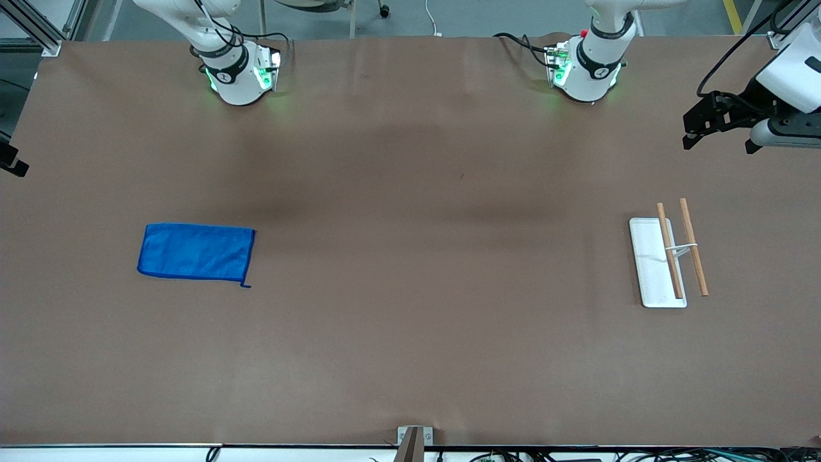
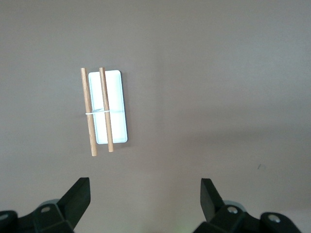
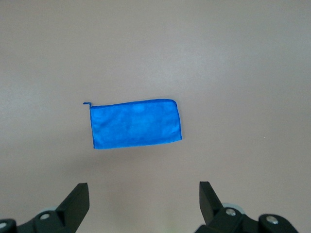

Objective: Right arm passes towel to left arm to hang

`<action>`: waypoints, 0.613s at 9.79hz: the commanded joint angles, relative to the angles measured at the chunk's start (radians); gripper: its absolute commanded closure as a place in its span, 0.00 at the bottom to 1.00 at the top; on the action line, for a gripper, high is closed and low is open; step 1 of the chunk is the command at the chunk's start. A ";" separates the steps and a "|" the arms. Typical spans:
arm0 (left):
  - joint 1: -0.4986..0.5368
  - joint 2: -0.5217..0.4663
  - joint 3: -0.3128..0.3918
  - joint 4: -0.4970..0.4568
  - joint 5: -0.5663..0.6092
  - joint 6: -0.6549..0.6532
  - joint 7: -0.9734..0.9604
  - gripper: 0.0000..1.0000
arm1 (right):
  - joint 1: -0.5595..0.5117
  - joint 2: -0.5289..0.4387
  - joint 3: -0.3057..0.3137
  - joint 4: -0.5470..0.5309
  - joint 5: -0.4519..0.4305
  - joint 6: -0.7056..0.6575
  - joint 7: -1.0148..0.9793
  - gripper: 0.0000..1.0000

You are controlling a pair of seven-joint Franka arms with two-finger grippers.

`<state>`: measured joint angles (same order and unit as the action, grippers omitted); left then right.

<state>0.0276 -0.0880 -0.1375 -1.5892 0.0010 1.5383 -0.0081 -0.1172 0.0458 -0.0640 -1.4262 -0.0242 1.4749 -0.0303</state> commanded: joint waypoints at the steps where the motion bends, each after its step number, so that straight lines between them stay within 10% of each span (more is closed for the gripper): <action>1: 0.003 0.010 -0.002 -0.011 0.016 -0.015 0.004 0.00 | -0.004 0.000 0.000 -0.010 -0.003 0.001 -0.003 0.00; 6: 0.003 0.013 -0.004 -0.009 0.013 -0.012 0.000 0.00 | 0.051 0.095 0.001 -0.394 0.000 0.415 -0.006 0.00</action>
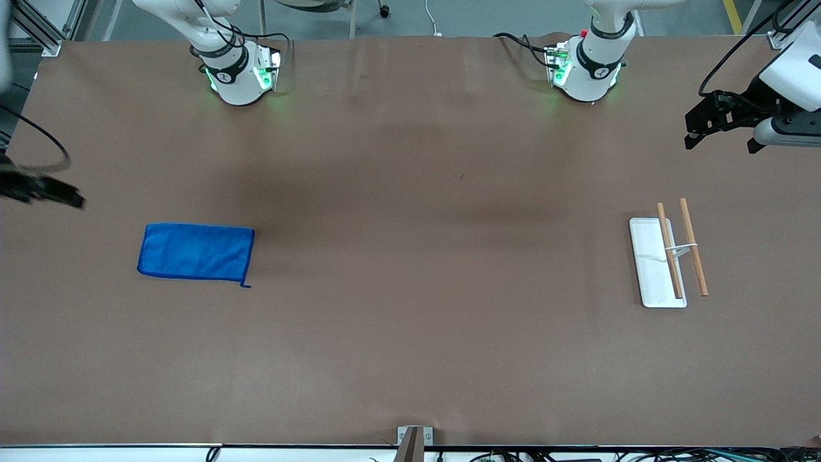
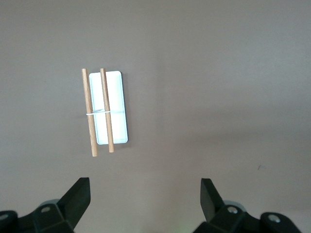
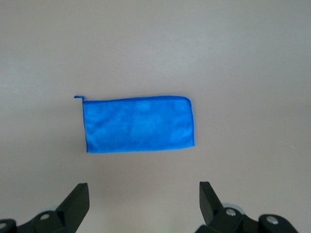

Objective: Right arm passes towel to left arm to hang
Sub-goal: 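Reach the right gripper down to the edge of the blue towel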

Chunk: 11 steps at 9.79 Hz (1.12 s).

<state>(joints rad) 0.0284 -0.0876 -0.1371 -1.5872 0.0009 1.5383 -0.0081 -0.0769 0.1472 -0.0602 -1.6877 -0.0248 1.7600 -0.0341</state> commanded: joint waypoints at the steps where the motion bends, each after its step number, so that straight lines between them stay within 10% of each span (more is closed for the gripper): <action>1: 0.002 0.012 -0.004 -0.011 0.011 -0.009 0.000 0.00 | 0.009 0.030 -0.003 -0.208 -0.001 0.257 -0.003 0.00; 6: -0.001 0.012 -0.004 -0.010 0.005 -0.007 -0.006 0.00 | -0.047 0.247 -0.001 -0.427 -0.003 0.787 -0.137 0.01; 11: 0.002 0.020 -0.004 -0.011 0.001 0.006 -0.003 0.00 | -0.040 0.262 0.000 -0.547 0.000 0.909 -0.152 0.15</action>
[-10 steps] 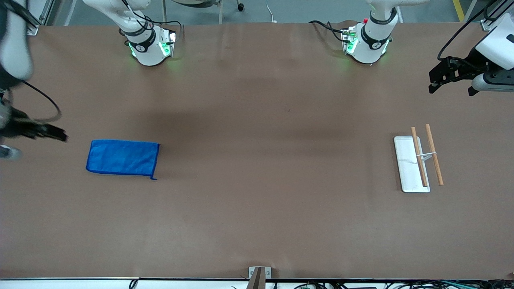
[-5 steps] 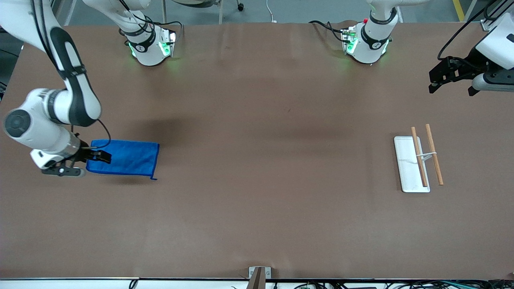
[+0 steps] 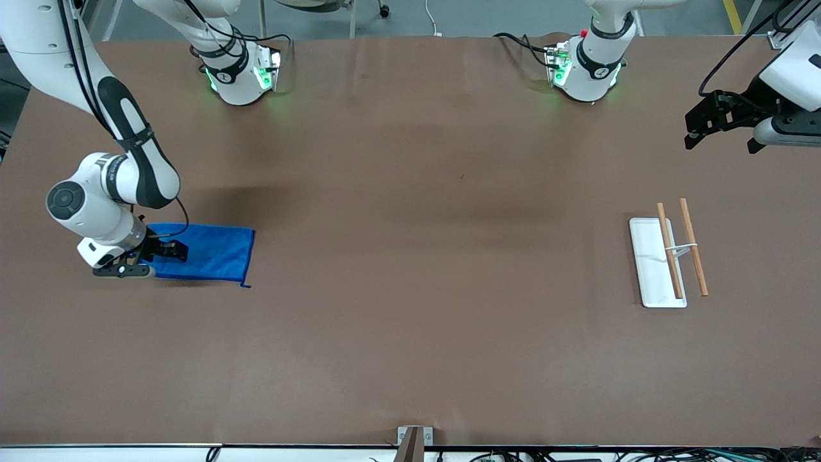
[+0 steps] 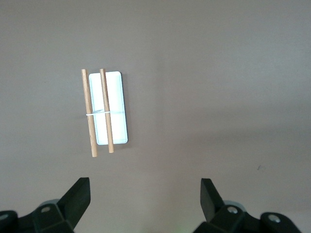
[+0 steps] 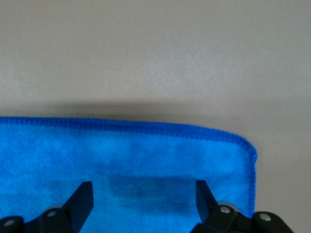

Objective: Right arm passes towel to left arm to hang

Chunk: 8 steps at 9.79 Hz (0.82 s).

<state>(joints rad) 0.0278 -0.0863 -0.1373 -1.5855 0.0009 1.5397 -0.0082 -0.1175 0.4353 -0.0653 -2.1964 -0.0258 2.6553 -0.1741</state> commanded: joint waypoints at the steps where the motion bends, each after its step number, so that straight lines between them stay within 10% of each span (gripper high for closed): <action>1: 0.003 0.022 -0.004 -0.013 0.001 0.010 -0.004 0.00 | 0.007 -0.026 0.006 -0.049 0.003 0.014 -0.010 0.19; 4: -0.002 0.037 -0.005 -0.013 -0.002 0.034 -0.012 0.00 | 0.016 -0.024 0.006 -0.054 0.009 0.017 -0.010 0.28; 8: 0.003 0.077 -0.004 -0.013 -0.001 0.037 -0.015 0.00 | 0.013 -0.012 0.006 -0.055 0.012 0.035 -0.008 0.80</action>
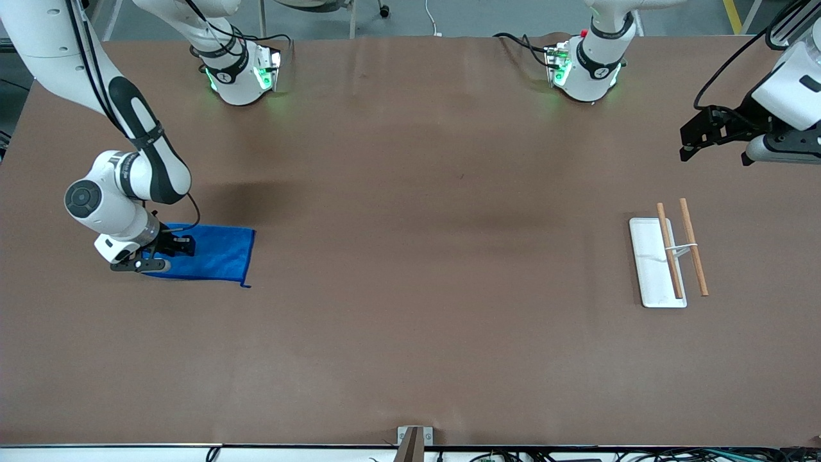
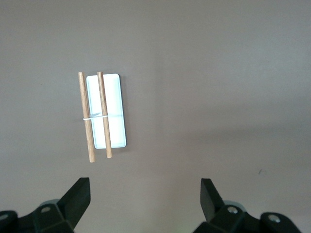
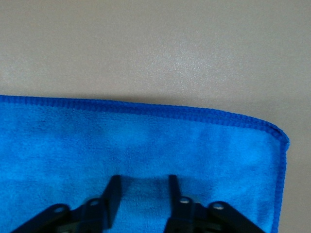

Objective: Right arm passes towel to left arm to hang

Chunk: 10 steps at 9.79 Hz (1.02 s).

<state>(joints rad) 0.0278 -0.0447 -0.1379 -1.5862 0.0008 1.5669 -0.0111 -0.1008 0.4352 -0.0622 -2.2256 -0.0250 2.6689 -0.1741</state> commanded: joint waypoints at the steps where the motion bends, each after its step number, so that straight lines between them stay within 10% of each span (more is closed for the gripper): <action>1: 0.003 0.051 -0.003 -0.012 -0.001 0.043 -0.012 0.00 | -0.004 -0.012 0.002 -0.026 0.011 0.022 -0.008 0.93; 5: 0.004 0.062 0.004 -0.006 0.001 0.073 -0.010 0.00 | -0.001 -0.038 0.002 -0.014 0.013 -0.054 0.005 1.00; 10: 0.029 0.049 0.004 -0.006 -0.111 0.030 0.016 0.00 | 0.084 -0.242 0.004 0.249 0.013 -0.600 0.105 1.00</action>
<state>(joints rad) 0.0434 0.0011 -0.1304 -1.5735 -0.0477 1.6127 -0.0105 -0.0584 0.2391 -0.0588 -2.0263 -0.0227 2.1700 -0.1272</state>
